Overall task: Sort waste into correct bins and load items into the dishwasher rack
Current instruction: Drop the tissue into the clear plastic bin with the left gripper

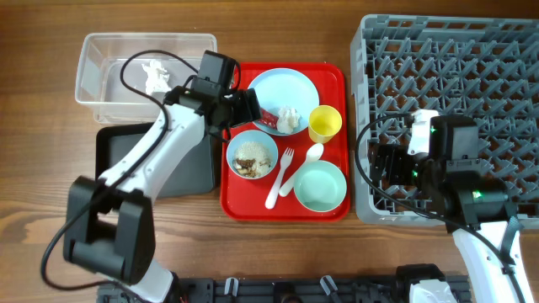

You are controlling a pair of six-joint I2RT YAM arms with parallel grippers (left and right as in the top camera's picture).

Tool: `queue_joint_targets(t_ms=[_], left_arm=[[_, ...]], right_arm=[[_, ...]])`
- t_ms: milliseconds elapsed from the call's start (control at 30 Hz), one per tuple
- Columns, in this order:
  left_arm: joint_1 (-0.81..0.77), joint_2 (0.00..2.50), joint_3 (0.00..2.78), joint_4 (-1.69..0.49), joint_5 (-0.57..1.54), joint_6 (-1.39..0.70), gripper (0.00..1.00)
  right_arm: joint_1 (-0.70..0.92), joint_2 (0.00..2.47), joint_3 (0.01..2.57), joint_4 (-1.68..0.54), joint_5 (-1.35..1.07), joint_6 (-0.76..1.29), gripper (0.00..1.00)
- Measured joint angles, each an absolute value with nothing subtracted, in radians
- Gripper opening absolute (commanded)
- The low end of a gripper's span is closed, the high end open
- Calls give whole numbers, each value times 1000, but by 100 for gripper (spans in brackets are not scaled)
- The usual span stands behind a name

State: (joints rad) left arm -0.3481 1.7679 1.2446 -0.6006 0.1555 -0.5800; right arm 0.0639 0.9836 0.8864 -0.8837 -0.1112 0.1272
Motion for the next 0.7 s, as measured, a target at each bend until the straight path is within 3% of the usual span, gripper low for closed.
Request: queue_joint_targets(t_ms=[333,467,700], left_arm=[[-348,1893,1245,-456,144,-628,82],[-348,1912,1245,-390,109,-632,70],[-348,1913,1245,-376,49,-635,71]], right_arm=[[64,984,886,-883,-111,127,100],[64,984,886,-883,-111,127,100],[64,984,886,-883,-111,127,100]])
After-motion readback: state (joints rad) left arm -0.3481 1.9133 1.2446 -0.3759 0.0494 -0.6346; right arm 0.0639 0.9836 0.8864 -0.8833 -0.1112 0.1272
